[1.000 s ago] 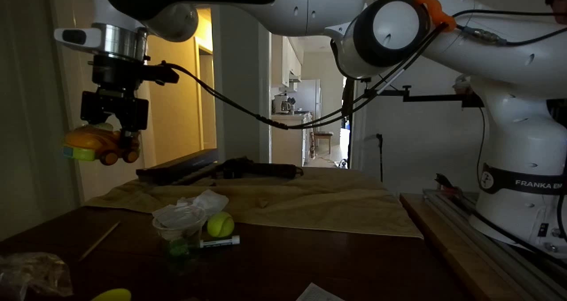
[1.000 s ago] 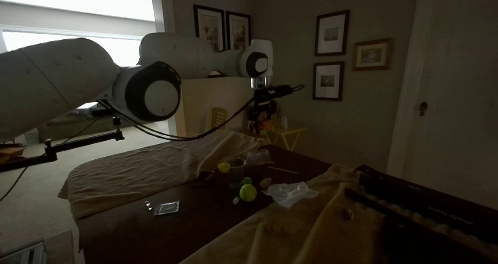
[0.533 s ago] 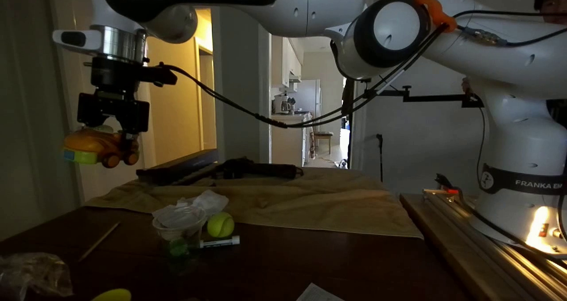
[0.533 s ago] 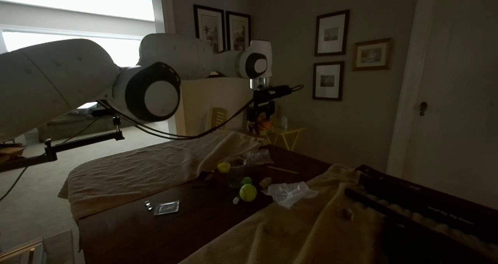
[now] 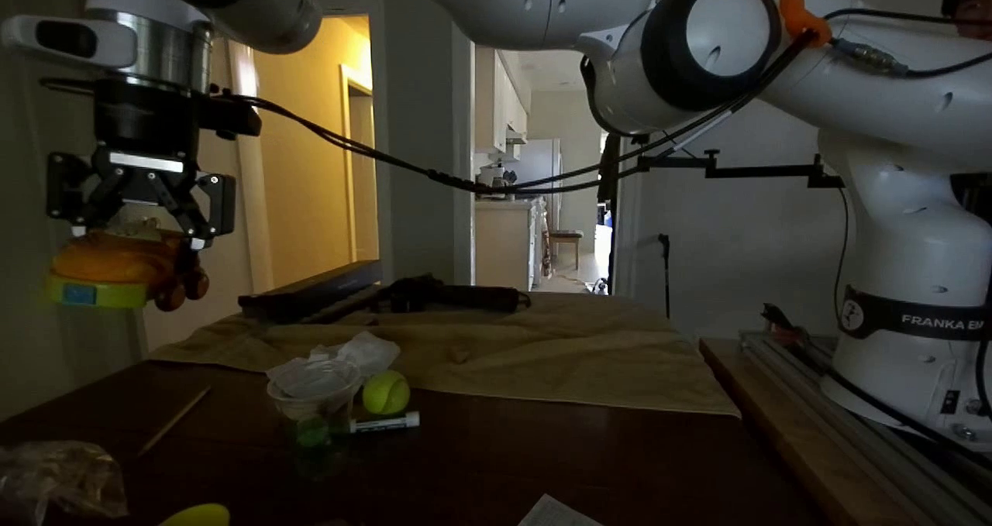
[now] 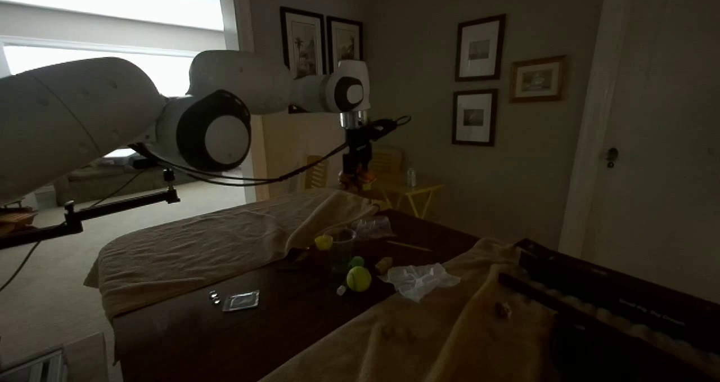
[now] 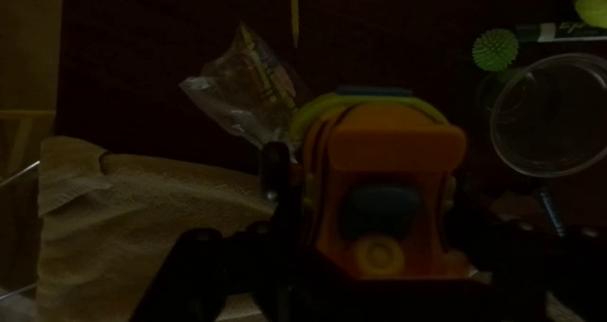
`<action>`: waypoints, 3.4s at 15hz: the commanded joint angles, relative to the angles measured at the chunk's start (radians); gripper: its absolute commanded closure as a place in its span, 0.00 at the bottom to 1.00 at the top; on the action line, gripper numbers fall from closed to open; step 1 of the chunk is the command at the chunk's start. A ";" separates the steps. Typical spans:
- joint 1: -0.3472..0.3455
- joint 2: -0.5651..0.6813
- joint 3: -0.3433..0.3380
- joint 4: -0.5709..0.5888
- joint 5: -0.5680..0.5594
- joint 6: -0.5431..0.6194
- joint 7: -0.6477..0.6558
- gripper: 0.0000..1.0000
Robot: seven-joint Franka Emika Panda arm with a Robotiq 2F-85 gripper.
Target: Move the toy to the left
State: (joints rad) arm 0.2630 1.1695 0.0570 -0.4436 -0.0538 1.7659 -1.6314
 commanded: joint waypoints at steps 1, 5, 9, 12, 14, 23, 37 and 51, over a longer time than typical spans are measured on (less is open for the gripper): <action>0.034 -0.029 -0.005 -0.017 -0.058 0.003 -0.140 0.51; 0.054 -0.008 0.002 -0.006 -0.049 0.070 -0.162 0.51; 0.046 0.010 0.016 -0.009 -0.019 0.135 -0.084 0.51; 0.034 0.025 0.031 -0.016 -0.003 0.158 -0.033 0.51; 0.027 0.036 0.050 -0.022 0.009 0.156 -0.031 0.51; 0.032 0.124 0.104 0.028 0.020 0.068 -0.101 0.51; 0.013 0.180 0.083 0.036 0.013 -0.016 -0.061 0.51; -0.047 0.173 0.012 0.010 -0.024 -0.027 -0.005 0.51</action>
State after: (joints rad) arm 0.2074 1.3318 0.0772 -0.4568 -0.0617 1.7677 -1.6267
